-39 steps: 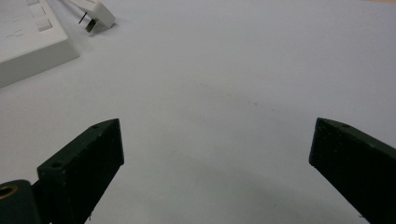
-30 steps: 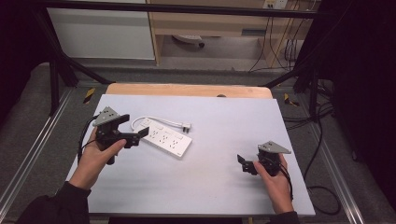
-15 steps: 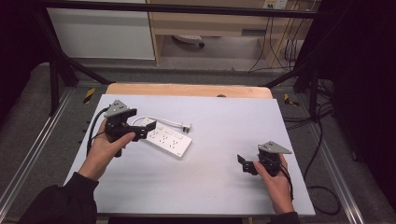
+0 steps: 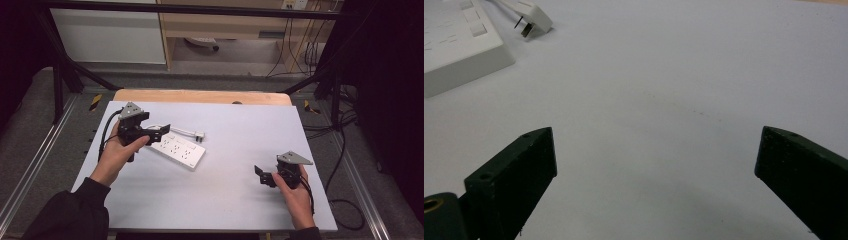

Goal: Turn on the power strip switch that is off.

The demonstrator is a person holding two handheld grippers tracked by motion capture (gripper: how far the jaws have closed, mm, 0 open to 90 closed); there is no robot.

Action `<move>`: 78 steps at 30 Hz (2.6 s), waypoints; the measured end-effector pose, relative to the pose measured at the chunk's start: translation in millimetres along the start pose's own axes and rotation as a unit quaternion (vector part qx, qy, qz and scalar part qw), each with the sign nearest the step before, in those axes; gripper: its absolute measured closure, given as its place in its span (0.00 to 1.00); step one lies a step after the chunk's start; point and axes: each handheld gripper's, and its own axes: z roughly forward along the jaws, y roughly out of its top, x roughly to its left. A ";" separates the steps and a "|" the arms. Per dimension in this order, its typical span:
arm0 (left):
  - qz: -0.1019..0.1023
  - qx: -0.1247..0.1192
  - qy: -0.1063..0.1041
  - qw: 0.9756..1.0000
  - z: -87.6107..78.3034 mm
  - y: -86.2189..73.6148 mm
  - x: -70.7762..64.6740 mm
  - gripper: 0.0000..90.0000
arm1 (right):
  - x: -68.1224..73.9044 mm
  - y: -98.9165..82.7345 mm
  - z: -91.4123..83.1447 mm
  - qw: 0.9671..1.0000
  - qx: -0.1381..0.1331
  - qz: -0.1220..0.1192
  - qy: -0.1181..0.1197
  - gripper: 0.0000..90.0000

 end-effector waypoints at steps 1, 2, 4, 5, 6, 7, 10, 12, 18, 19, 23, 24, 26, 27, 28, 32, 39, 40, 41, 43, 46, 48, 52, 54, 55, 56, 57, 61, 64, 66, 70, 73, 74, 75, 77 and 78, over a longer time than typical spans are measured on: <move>0.000 -0.001 0.000 1.000 1.1 0.5 0.2 0.08 | -0.1 0.1 -0.3 1.000 0.000 0.001 0.001 0.04; 0.000 -0.001 0.000 1.000 3.0 1.3 0.8 0.08 | -0.3 0.1 -0.3 1.000 -0.001 0.002 0.000 0.04; 0.001 -0.002 0.000 1.000 5.5 2.3 1.5 0.09 | -0.7 0.0 -0.6 1.000 0.000 0.002 0.000 0.04; 0.002 -0.001 0.001 1.000 7.3 2.8 2.1 0.09 | -0.7 0.0 -0.6 1.000 0.000 0.002 0.000 0.04; 0.000 0.000 0.001 1.000 8.6 3.1 2.5 0.09 | -0.8 -0.1 -0.6 1.000 -0.001 0.002 0.001 0.04; 0.000 -0.001 0.001 1.000 9.7 3.4 3.0 0.10 | -0.9 -0.1 -0.5 1.000 -0.001 0.003 0.001 0.04; 0.000 -0.002 0.003 1.000 13.4 4.4 3.9 0.12 | -1.2 0.0 -0.6 1.000 -0.001 0.002 0.000 0.04; 0.005 0.000 0.005 1.000 15.9 5.3 3.6 0.13 | -1.2 0.0 -0.7 1.000 -0.001 0.002 0.000 0.04; 0.013 0.004 0.007 1.000 23.9 7.8 1.0 0.19 | -1.2 0.0 -1.1 1.000 -0.002 0.006 0.000 0.04; 0.015 0.005 0.007 1.000 25.0 8.2 0.8 0.20 | -1.4 0.0 -1.3 1.000 -0.003 0.006 0.000 0.04; 0.018 0.012 0.005 1.000 31.7 8.9 -1.0 0.24 | -1.6 0.1 -1.1 1.000 -0.002 0.006 0.000 0.04; 0.017 0.012 0.004 1.000 33.5 8.9 -1.7 0.24 | -1.6 0.1 -1.1 1.000 -0.002 0.006 0.000 0.04; 0.021 0.016 0.004 1.000 36.0 9.2 -2.3 0.26 | -1.4 0.1 -1.2 1.000 -0.002 0.006 0.001 0.04; 0.019 0.018 0.002 1.000 37.5 9.0 -3.1 0.29 | -1.3 0.1 -1.3 1.000 -0.003 0.005 0.001 0.04; 0.019 0.020 0.002 1.000 38.3 9.1 -3.3 0.29 | -1.3 0.1 -1.3 1.000 -0.003 0.005 0.001 0.04; 0.023 0.026 0.006 0.999 43.2 8.6 -3.9 0.35 | -1.6 0.1 -1.4 1.000 -0.003 0.006 0.001 0.04; 0.019 0.037 0.002 0.999 50.6 5.7 -3.0 0.50 | -2.0 0.1 -1.4 1.000 -0.002 0.006 0.001 0.05; 0.022 0.038 0.004 0.999 51.2 5.6 -2.6 0.50 | -2.0 0.1 -1.4 1.000 -0.002 0.006 0.001 0.05; 0.018 0.038 0.000 0.999 52.4 5.3 -2.7 0.52 | -1.8 0.1 -1.5 1.000 -0.001 0.007 0.001 0.05; 0.017 0.038 0.000 0.999 54.2 5.2 -2.7 0.54 | -2.0 0.0 -1.5 1.000 -0.002 0.006 0.001 0.05; 0.017 0.042 -0.001 0.999 57.4 4.9 -3.2 0.56 | -2.2 0.0 -1.4 1.000 -0.002 0.007 0.001 0.05; 0.016 0.045 -0.001 0.999 59.9 4.1 -3.3 0.57 | -2.3 0.0 -1.4 1.000 -0.001 0.008 0.001 0.05; 0.018 0.049 -0.001 0.999 64.4 1.9 -3.7 0.59 | -2.5 0.0 -1.4 1.000 -0.001 0.008 0.001 0.05; 0.017 0.052 -0.004 0.998 66.6 0.9 -3.4 0.60 | -2.5 0.0 -1.4 1.000 -0.001 0.007 0.001 0.05; 0.016 0.052 -0.005 0.999 67.2 0.6 -3.3 0.61 | -2.4 0.0 -1.3 1.000 0.000 0.007 0.001 0.05; 0.016 0.051 -0.005 0.999 67.8 0.1 -3.2 0.62 | -2.4 0.0 -1.1 1.000 0.000 0.006 0.001 0.05; 0.017 0.052 -0.004 0.999 68.4 -0.4 -3.1 0.62 | -2.4 0.2 -1.0 1.000 0.000 0.006 0.000 0.05; 0.023 0.055 -0.002 0.998 70.3 -2.9 -2.3 0.65 | -2.4 0.3 -1.1 1.000 0.000 0.006 0.001 0.05; 0.018 0.058 -0.003 0.998 72.2 -6.7 -0.3 0.69 | -2.3 0.2 -1.1 1.000 -0.001 0.007 0.000 0.05; 0.021 0.064 0.002 0.998 74.1 -10.0 2.1 0.73 | -2.1 0.2 -1.0 1.000 -0.001 0.007 0.001 0.05; 0.016 0.076 0.003 0.997 78.3 -14.8 6.9 0.77 | -1.5 0.4 -1.5 1.000 -0.002 0.007 0.003 0.05; 0.008 0.078 0.000 0.997 79.7 -19.4 10.4 0.82 | -1.7 0.4 -1.2 1.000 -0.002 0.007 0.003 0.05; 0.007 0.081 -0.001 0.997 80.3 -21.5 11.5 0.85 | -1.7 0.4 -1.1 1.000 -0.002 0.007 0.003 0.04; 0.005 0.084 -0.002 0.996 81.2 -24.1 12.8 0.87 | -1.9 0.4 -1.0 1.000 -0.002 0.007 0.002 0.05; 0.002 0.087 -0.006 0.996 82.3 -28.2 13.8 0.91 | -2.0 0.5 -1.1 1.000 -0.002 0.008 0.002 0.04; 0.001 0.089 -0.008 0.996 83.1 -30.2 13.9 0.93 | -1.9 0.5 -1.2 1.000 -0.002 0.007 0.003 0.05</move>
